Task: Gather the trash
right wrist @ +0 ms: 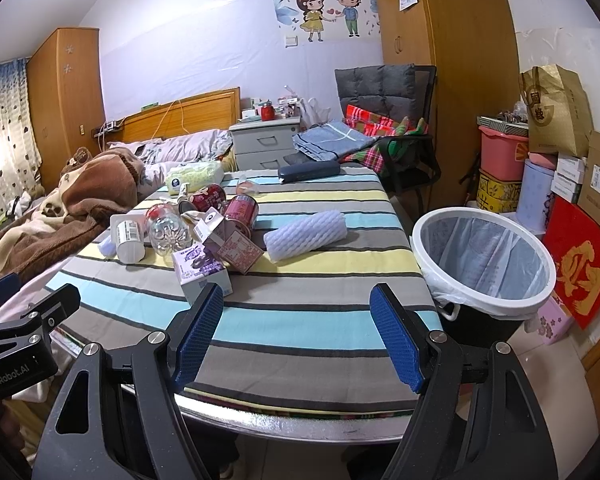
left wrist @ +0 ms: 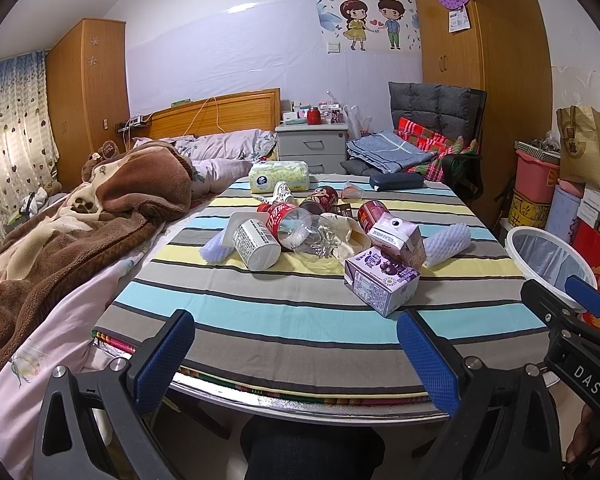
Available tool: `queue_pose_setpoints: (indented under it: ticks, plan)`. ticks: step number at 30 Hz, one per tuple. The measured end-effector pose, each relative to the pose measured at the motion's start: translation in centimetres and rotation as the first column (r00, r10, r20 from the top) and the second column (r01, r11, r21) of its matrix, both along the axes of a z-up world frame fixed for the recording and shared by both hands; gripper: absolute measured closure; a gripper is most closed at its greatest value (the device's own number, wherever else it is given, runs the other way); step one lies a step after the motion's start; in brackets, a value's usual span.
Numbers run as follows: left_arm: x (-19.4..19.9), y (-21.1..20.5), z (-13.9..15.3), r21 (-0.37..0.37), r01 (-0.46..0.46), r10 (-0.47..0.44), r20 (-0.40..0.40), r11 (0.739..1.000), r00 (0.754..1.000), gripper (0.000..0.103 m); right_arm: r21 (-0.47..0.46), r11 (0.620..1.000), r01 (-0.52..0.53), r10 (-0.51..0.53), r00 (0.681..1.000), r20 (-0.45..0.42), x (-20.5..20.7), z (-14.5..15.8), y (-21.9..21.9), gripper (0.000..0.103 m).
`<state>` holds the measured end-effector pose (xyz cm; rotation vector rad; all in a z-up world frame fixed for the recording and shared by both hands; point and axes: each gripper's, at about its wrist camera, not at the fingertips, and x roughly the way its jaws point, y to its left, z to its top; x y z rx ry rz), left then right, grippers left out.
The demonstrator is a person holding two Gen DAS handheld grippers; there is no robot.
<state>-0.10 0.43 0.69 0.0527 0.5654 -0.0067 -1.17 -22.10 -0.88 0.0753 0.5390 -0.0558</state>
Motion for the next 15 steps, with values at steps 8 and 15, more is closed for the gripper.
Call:
queue_pose_setpoints:
  ticks: [8, 15]
  plan:
    - [-0.02, 0.02, -0.02, 0.000, 0.001, -0.001, 0.000, 1.000, 1.000, 0.001, -0.001, 1.000, 0.000, 0.000, 1.000, -0.001, -0.04, 0.00, 0.02, 0.026]
    - [-0.02, 0.06, 0.05, -0.002, 0.000, 0.000, -0.003, 1.000, 1.000, 0.001, 0.002, 1.000, 0.001, -0.001, 1.000, -0.003, -0.02, 0.03, -0.02, 0.026]
